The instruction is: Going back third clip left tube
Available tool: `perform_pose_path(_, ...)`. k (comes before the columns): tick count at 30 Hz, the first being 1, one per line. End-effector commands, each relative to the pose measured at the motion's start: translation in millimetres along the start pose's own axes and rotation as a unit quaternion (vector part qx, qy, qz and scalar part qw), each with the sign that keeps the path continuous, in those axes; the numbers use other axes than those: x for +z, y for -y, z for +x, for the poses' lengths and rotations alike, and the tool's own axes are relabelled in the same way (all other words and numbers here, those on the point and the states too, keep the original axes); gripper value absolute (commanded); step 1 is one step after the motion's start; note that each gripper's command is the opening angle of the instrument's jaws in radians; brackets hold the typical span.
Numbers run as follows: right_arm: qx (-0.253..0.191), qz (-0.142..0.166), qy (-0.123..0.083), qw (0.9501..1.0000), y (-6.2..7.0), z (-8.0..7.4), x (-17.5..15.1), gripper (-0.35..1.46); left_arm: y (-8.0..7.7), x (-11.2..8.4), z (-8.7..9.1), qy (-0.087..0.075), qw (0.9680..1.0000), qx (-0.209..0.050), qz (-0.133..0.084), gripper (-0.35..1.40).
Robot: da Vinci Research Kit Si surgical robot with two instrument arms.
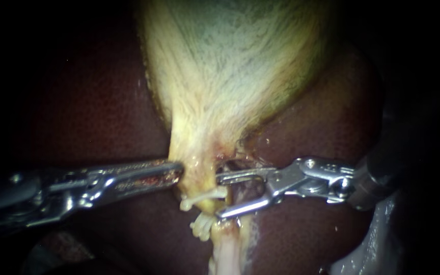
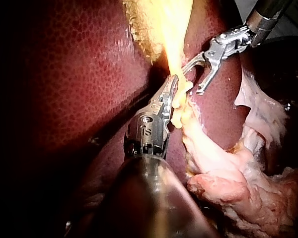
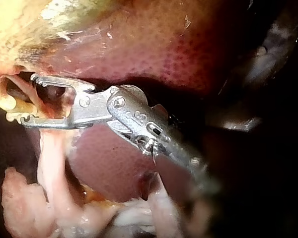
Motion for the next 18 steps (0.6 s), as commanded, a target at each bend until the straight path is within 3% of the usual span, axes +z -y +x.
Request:
perform_pose_path(1,-0.010,-0.002,0.000,0.9999,0.2,0.6,-0.8,0.56,0.0,0.1,0.0,0.000,1.0000,0.000,0.000,-0.35)
perform_pose_path(12,-0.076,-0.017,0.015,0.9968,1.7,4.7,-7.3,0.56,-0.5,0.3,0.1,0.001,1.0000,0.000,-0.002,-0.35)
perform_pose_path(18,-0.090,-0.019,0.017,0.9956,2.3,5.3,-7.8,0.57,-1.0,1.0,0.6,0.002,1.0000,0.002,-0.005,-0.35)
